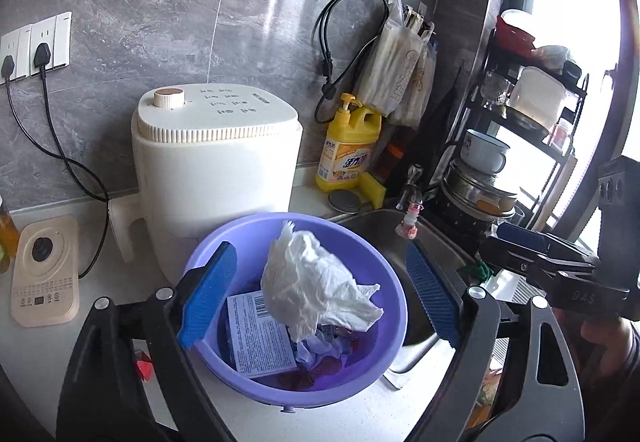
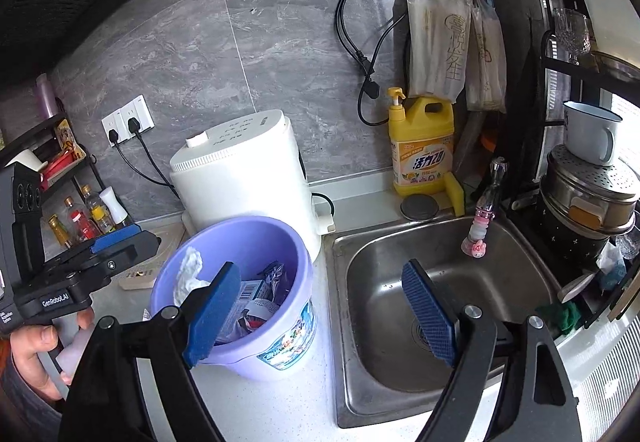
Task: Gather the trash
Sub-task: 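Open the left tool to drop the white tissue into the bucket, then move both open tools back toward the red paper scraps on the counter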
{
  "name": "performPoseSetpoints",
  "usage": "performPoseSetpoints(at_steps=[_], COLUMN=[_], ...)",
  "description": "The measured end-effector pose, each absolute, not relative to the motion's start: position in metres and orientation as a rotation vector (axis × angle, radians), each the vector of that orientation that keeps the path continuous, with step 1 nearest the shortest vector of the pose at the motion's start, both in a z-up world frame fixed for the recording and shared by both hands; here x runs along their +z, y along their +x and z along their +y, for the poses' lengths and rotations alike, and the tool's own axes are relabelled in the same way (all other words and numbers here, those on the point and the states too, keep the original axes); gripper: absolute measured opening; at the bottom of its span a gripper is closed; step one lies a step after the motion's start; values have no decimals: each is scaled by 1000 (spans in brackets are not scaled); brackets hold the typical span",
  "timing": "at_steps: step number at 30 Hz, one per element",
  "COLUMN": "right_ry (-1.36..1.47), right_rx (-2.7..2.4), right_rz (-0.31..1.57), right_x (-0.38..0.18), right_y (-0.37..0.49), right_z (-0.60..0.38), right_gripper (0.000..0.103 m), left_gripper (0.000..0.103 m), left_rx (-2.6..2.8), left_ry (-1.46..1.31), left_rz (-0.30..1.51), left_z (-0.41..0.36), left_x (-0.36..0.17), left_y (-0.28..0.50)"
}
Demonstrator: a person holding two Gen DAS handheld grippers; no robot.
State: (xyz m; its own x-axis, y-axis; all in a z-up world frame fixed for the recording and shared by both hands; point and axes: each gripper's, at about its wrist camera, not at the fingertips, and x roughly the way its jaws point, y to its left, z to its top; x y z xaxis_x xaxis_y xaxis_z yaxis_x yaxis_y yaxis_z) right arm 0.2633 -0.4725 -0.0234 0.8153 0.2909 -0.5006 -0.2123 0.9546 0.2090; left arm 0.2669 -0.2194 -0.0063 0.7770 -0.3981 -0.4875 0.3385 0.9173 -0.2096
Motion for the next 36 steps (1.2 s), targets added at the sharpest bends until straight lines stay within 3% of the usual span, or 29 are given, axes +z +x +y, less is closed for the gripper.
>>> performPoseSetpoints(at_steps=[7,18,26,36], right_ry=[145,83,24,-65], right_rx=[347,515,642,778], right_rz=[557,579,621,690], right_x=[-30,-37,-44,-63], right_y=[264,263,258,252], right_z=[-451,-383,-325,-248], right_gripper=[94,94,81,57], left_gripper=[95,96,96,95], left_rx=[-297,-89,33,105], left_ry=[-96,-162,-201,-233], left_rz=[575,615,635,673], left_z=[-196,-120,-71,-20], left_x=[-7,-23,-35,-56], left_y=[257,224,199,174])
